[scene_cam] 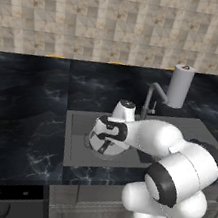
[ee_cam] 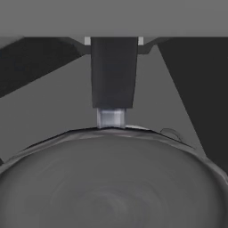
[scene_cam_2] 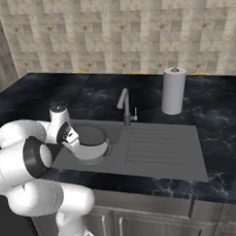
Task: Move the pot and pan from the stove into the sink.
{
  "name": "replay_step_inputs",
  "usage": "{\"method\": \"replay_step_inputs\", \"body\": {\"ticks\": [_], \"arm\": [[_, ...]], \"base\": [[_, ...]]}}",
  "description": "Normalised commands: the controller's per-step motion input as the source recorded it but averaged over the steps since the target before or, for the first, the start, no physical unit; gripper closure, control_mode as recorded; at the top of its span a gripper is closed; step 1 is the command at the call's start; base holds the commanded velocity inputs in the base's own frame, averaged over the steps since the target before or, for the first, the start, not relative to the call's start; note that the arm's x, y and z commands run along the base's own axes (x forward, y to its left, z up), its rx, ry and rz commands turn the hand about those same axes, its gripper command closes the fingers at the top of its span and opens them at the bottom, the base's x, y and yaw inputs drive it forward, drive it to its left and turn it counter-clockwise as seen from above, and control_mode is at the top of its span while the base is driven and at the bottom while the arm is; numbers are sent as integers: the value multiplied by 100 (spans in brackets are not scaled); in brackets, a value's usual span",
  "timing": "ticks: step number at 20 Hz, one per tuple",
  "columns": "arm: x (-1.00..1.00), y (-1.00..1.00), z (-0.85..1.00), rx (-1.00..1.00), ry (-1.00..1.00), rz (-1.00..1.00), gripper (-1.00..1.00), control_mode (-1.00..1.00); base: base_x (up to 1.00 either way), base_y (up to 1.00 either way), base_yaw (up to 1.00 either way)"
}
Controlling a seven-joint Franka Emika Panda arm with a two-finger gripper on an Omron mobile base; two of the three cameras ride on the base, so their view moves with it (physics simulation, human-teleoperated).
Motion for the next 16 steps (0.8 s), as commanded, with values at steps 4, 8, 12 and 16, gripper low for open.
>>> {"method": "replay_step_inputs", "body": {"ticks": [4, 8, 12, 16], "arm": [[63, 17, -36, 0, 0, -3, 100, -100], [62, 28, -40, 0, 0, -6, 100, -100], [62, 24, -42, 0, 0, -6, 100, -100], [46, 9, -58, 0, 0, -4, 100, -100]], "base": [[0, 0, 0], [0, 0, 0], [0, 0, 0], [0, 0, 0]]}}
